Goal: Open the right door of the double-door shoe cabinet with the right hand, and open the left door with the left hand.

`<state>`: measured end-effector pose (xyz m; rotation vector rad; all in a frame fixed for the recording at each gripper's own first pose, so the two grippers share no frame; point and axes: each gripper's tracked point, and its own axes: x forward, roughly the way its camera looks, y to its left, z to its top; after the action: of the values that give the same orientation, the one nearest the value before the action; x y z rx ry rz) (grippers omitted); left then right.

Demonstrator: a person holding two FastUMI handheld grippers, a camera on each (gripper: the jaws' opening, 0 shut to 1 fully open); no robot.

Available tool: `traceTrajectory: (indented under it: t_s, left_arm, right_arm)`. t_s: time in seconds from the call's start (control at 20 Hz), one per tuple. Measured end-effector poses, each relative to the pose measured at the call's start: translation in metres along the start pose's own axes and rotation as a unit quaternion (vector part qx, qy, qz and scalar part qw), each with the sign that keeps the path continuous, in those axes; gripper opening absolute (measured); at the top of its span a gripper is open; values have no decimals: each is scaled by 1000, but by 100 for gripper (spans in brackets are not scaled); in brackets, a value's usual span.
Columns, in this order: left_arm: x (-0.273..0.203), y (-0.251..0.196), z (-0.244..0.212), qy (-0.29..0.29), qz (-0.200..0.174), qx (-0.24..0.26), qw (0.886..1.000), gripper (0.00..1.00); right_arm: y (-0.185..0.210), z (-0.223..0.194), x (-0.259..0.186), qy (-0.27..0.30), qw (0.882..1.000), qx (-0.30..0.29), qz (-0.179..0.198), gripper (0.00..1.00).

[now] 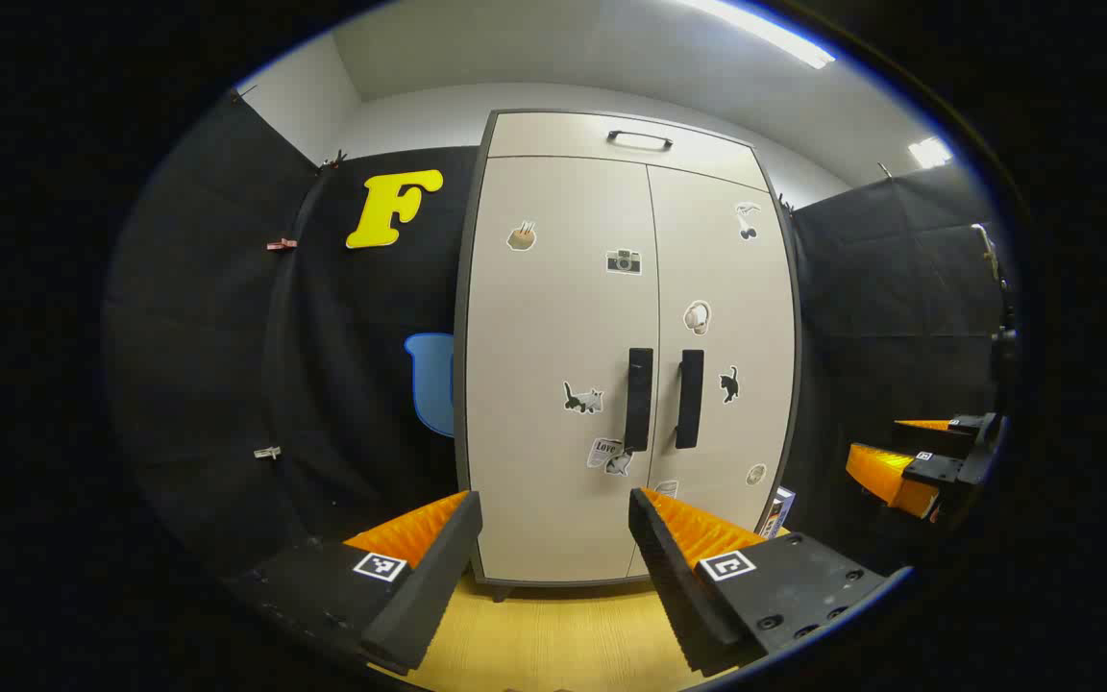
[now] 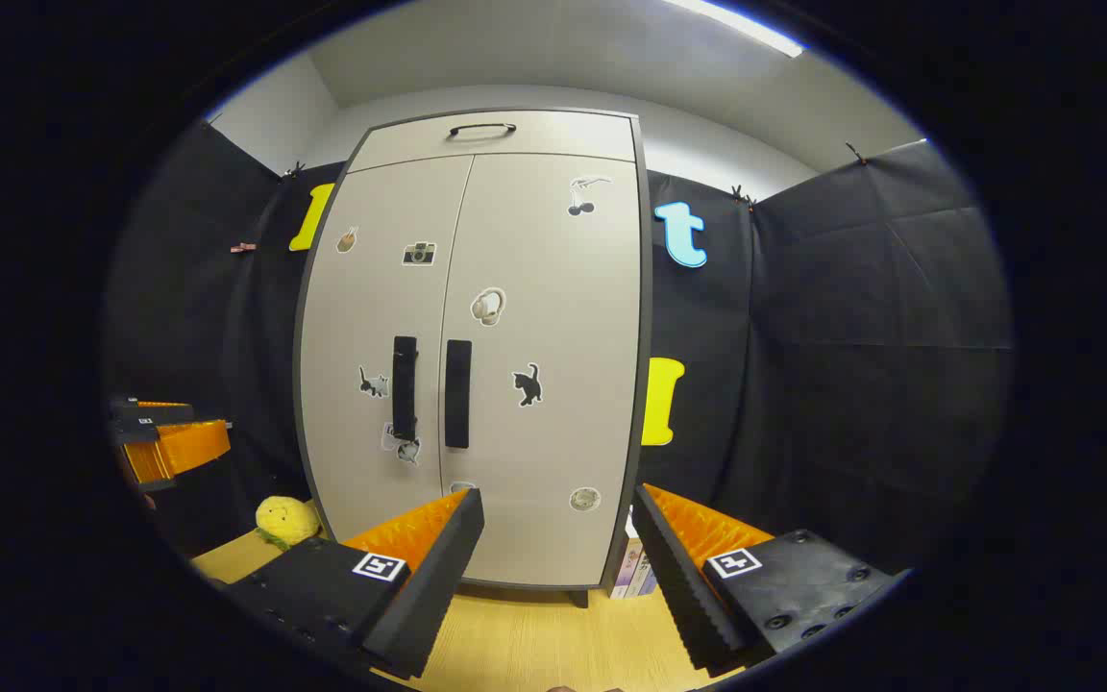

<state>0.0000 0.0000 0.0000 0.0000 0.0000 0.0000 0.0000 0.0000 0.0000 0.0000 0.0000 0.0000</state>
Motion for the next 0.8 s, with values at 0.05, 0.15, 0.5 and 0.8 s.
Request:
traceTrajectory:
  t_s: [0.05,0.15,0.5,0.8]
  left_arm:
    - [0,-1,-1,1,-1,1,1000,95]
    - [-1,-1,0,0,-2,6,1000,95]
    - [1,-1,-4,3,-5,12,1000,95]
    - [5,5,-12,10,7,15,1000,95]
  right_arm:
    - [2,0,1,1,1000,2,2,98]
    - [4,-2,3,4,1000,9,4,98]
    - [15,-8,11,16,1000,17,16,98]
    - [21,-7,20,18,999,18,20,98]
